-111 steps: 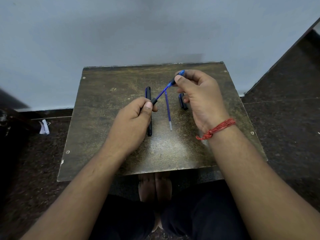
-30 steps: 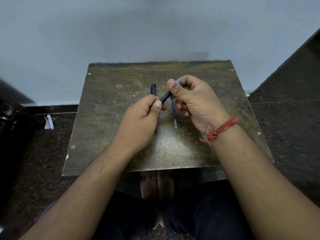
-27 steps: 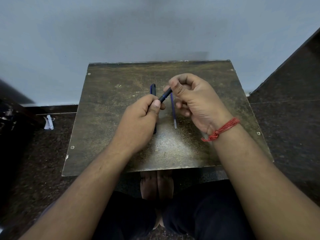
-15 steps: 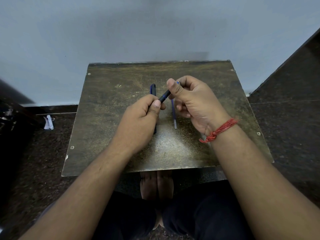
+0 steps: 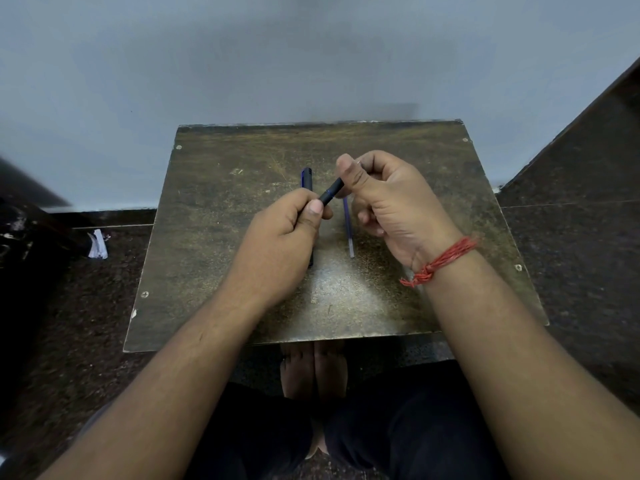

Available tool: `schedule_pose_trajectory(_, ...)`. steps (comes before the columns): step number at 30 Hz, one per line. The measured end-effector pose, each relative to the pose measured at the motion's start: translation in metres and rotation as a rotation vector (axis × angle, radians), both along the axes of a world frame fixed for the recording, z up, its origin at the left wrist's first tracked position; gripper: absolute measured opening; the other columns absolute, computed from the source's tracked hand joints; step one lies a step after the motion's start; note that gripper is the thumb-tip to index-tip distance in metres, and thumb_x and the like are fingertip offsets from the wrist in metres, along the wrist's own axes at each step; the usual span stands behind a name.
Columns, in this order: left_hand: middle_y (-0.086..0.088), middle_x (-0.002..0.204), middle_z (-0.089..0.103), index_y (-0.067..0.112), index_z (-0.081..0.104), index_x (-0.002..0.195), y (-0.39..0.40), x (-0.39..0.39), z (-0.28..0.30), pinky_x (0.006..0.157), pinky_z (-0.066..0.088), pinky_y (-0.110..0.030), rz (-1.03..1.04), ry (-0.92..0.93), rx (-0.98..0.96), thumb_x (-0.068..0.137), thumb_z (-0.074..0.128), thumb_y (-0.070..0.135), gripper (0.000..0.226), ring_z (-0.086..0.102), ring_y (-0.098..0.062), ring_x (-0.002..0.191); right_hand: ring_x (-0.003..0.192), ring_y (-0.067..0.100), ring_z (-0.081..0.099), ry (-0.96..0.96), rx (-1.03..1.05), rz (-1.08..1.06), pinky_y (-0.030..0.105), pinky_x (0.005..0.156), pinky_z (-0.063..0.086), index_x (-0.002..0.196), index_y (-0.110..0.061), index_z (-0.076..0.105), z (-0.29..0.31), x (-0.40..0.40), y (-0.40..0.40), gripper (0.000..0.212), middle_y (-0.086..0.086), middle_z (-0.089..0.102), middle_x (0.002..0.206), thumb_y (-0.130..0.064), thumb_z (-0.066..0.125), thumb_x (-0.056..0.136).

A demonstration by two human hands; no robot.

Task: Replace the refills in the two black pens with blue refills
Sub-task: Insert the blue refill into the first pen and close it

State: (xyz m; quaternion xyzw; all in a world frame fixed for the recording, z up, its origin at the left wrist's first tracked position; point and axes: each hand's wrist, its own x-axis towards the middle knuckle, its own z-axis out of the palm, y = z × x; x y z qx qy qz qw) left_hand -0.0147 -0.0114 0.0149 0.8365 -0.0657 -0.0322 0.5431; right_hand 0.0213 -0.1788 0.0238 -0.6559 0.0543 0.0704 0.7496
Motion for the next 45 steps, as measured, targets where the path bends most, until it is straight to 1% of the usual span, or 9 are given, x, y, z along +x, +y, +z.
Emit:
schedule_pose_trajectory(5,0.014,0.058,0.048,0.029,0.065,0.091,0.001,0.001,-0.001,0.054,0.036,-0.026,0.014,0.008,-0.036,0.099,0.043,0.039,0.026,0.043,-0.003,0.055,0.040,0.005,0.040,-0.032,0.127,0.108,0.015,0.035,0.021,0.102,-0.008,0.064,0.003,0.000,-0.007,0.009,0.008,0.074,0.101,-0.012,0.064,0.094)
schedule_pose_trajectory(9,0.009,0.062,0.047,0.027,0.065,0.092,0.001,0.001,-0.001,0.056,0.036,-0.030,0.010,-0.001,-0.014,0.100,0.043,0.037,0.025,0.042,-0.006,0.056,0.037,0.003,0.038,-0.015,0.146,0.130,0.015,0.034,0.021,0.095,-0.009,0.063,0.003,0.000,-0.006,0.003,0.004,0.075,0.088,-0.008,0.064,0.093)
schedule_pose_trajectory(12,0.009,0.061,0.047,0.028,0.064,0.091,0.000,0.000,0.000,0.052,0.035,-0.024,0.003,0.000,-0.001,0.099,0.043,0.039,0.025,0.042,-0.002,0.053,0.035,0.005,0.037,0.016,0.089,0.061,0.015,0.035,0.020,0.085,-0.014,0.058,0.002,0.000,-0.002,0.014,-0.001,0.068,0.068,-0.018,0.070,0.091)
schedule_pose_trajectory(16,0.011,0.061,0.048,0.028,0.065,0.091,0.000,0.001,-0.001,0.051,0.035,-0.021,0.012,-0.002,0.002,0.099,0.043,0.040,0.026,0.043,-0.002,0.053,0.039,0.008,0.041,0.012,0.037,0.034,0.015,0.035,0.022,0.087,-0.015,0.058,0.000,-0.001,0.001,0.020,0.006,0.068,0.077,-0.029,0.071,0.089)
schedule_pose_trajectory(22,0.016,0.058,0.049,0.031,0.065,0.090,0.002,0.002,-0.003,0.051,0.033,-0.018,0.021,-0.004,-0.014,0.101,0.043,0.038,0.025,0.042,-0.001,0.053,0.040,0.005,0.043,0.002,0.185,0.151,0.015,0.033,0.025,0.105,-0.009,0.066,0.002,0.000,-0.005,0.012,0.010,0.075,0.105,-0.007,0.062,0.094)
schedule_pose_trajectory(27,0.013,0.057,0.047,0.029,0.064,0.090,-0.001,0.001,-0.003,0.049,0.032,-0.020,0.018,-0.006,-0.003,0.101,0.042,0.038,0.026,0.041,-0.002,0.051,0.036,0.005,0.040,0.020,0.138,0.101,0.015,0.033,0.023,0.093,-0.010,0.065,0.002,0.000,-0.003,0.004,0.010,0.074,0.093,-0.010,0.068,0.091)
schedule_pose_trajectory(31,0.017,0.054,0.049,0.026,0.063,0.091,-0.003,0.001,-0.004,0.047,0.031,-0.017,0.010,-0.012,-0.015,0.106,0.041,0.031,0.027,0.041,-0.002,0.048,0.035,0.005,0.039,0.034,0.148,0.054,0.015,0.032,0.022,0.083,-0.014,0.058,0.000,0.000,0.001,0.014,0.001,0.065,0.070,-0.014,0.070,0.089)
schedule_pose_trajectory(38,0.017,0.054,0.048,0.028,0.063,0.091,0.000,0.002,-0.003,0.046,0.032,-0.014,0.025,-0.022,-0.029,0.108,0.045,0.027,0.025,0.042,-0.002,0.048,0.040,0.005,0.040,-0.020,0.182,0.126,0.016,0.034,0.024,0.105,-0.011,0.068,0.001,0.000,-0.003,0.013,0.009,0.075,0.100,-0.015,0.059,0.098)
schedule_pose_trajectory(45,0.009,0.060,0.055,0.032,0.060,0.086,-0.004,0.000,0.000,0.050,0.035,-0.012,0.054,-0.097,0.035,0.104,0.054,0.027,0.019,0.048,-0.002,0.053,0.041,0.005,0.038,-0.034,0.153,0.029,0.016,0.034,0.022,0.089,-0.011,0.065,0.002,-0.001,0.007,0.013,0.007,0.071,0.086,-0.010,0.056,0.099)
